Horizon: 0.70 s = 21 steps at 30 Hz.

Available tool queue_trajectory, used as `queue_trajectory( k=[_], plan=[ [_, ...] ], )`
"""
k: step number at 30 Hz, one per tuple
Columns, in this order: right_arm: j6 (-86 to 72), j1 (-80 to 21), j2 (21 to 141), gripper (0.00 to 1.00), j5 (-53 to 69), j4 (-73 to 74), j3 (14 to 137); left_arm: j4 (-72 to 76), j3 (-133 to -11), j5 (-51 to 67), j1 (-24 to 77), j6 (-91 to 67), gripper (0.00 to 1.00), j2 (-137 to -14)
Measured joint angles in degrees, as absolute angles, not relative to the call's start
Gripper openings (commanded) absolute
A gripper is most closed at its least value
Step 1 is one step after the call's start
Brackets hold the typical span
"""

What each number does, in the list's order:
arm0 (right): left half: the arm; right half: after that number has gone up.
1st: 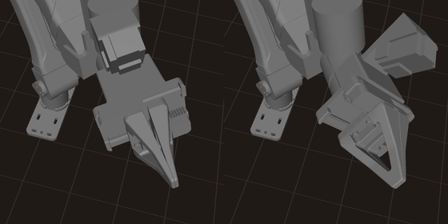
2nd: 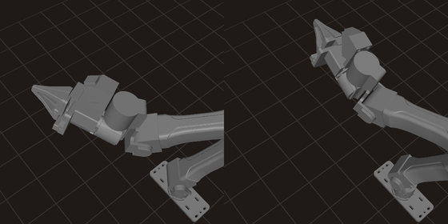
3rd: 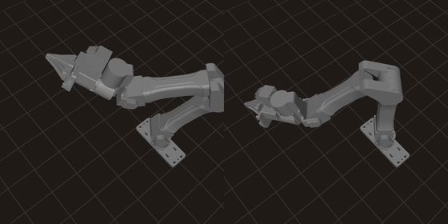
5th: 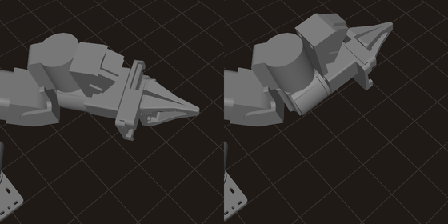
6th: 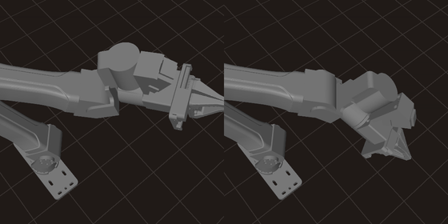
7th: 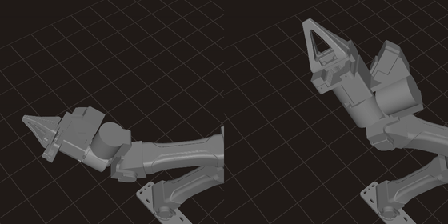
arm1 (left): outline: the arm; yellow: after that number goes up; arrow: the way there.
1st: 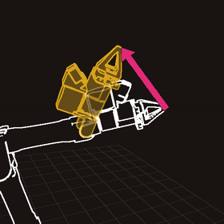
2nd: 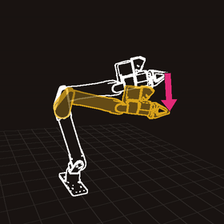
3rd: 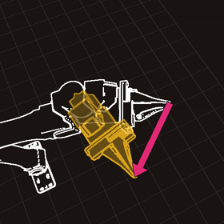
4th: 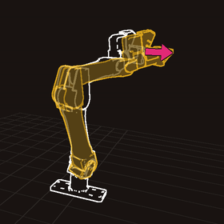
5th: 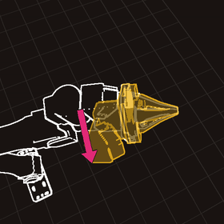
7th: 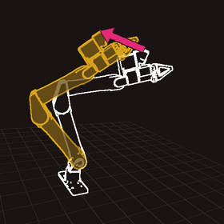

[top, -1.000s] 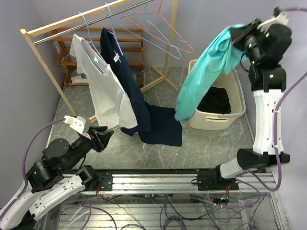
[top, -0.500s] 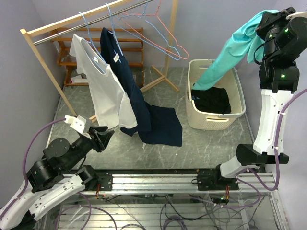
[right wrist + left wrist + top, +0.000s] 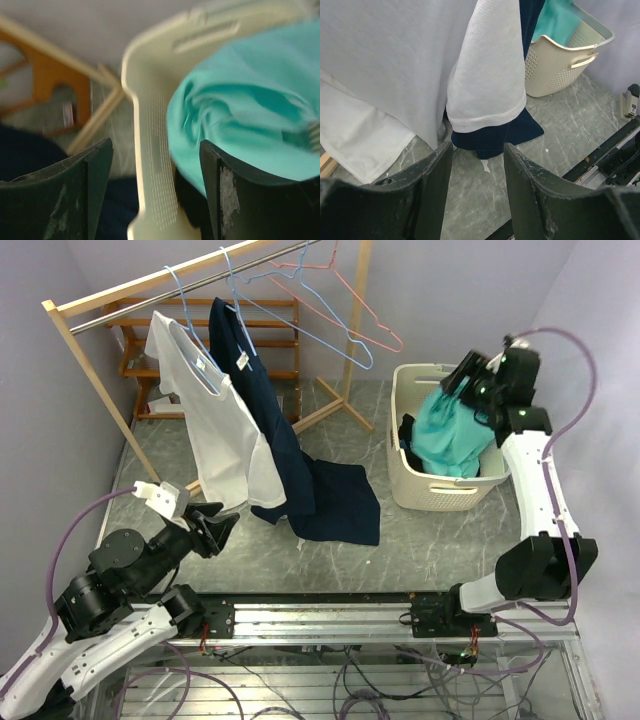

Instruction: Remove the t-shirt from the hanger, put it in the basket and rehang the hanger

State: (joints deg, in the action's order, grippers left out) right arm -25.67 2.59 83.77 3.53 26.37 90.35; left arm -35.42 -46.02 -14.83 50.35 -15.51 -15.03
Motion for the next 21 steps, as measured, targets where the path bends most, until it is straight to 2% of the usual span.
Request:
queue_trajectory(
  k=[5,11,15,21],
  plan=[
    [-25.02,-1.1,80.25,0.58,11.94,28.8,78.65,-35.4,-46.02,-14.85,50.35,-15.51,0.55,-14.57],
    [-20.62,-19.31,74.78,0.42,15.55,31.42,85.82,-35.42,-46.02,-14.92,50.35,-15.53,0.55,-14.26],
    [-17.34,-30.26,74.63,0.42,19.0,29.61,93.76,-35.42,-46.02,-15.33,50.35,-15.75,0.55,-13.39],
    [-13.39,-37.32,76.97,0.5,19.73,25.02,97.45,-35.44,-46.02,-16.38,50.35,-16.21,0.55,-12.12]
  ],
)
